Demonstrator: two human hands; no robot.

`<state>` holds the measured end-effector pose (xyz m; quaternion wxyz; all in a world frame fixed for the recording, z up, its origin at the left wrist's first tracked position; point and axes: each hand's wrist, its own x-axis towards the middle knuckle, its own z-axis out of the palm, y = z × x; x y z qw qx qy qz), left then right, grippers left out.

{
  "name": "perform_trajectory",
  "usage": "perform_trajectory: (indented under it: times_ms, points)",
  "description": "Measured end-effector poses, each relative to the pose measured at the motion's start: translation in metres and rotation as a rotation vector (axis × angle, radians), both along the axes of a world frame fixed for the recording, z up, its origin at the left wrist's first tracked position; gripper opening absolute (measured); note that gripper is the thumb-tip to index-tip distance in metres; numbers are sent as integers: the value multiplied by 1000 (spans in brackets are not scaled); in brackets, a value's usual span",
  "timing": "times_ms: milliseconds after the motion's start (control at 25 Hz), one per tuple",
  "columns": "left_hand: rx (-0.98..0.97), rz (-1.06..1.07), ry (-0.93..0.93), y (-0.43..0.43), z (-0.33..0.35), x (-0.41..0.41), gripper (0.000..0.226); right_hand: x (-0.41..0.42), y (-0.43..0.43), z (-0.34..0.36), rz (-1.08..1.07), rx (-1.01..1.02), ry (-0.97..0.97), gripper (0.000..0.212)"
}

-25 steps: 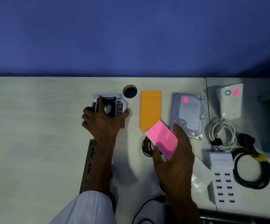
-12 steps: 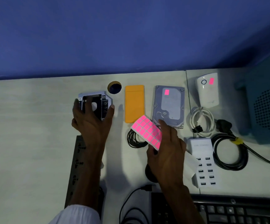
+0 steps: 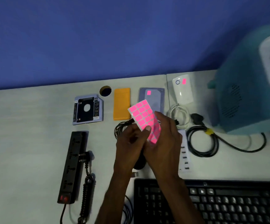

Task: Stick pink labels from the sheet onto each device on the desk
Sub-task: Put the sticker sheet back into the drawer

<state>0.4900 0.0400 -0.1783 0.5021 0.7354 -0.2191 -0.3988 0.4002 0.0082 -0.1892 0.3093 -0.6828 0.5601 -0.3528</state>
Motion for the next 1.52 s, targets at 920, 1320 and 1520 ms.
perform_trajectory:
  times_ms: [920, 1320, 1520]
  points:
    - [-251, -103, -14, -31, 196, -301, 7, -376, 21, 141, -108, 102, -142, 61]
    - [-357, -251, -91, -38, 209, -390, 8, -477, 2, 125, -412, 275, -311, 42]
    - [-324, -356, -200, -22, 180, -418, 16, -513, -18, 84, -576, 418, -551, 30]
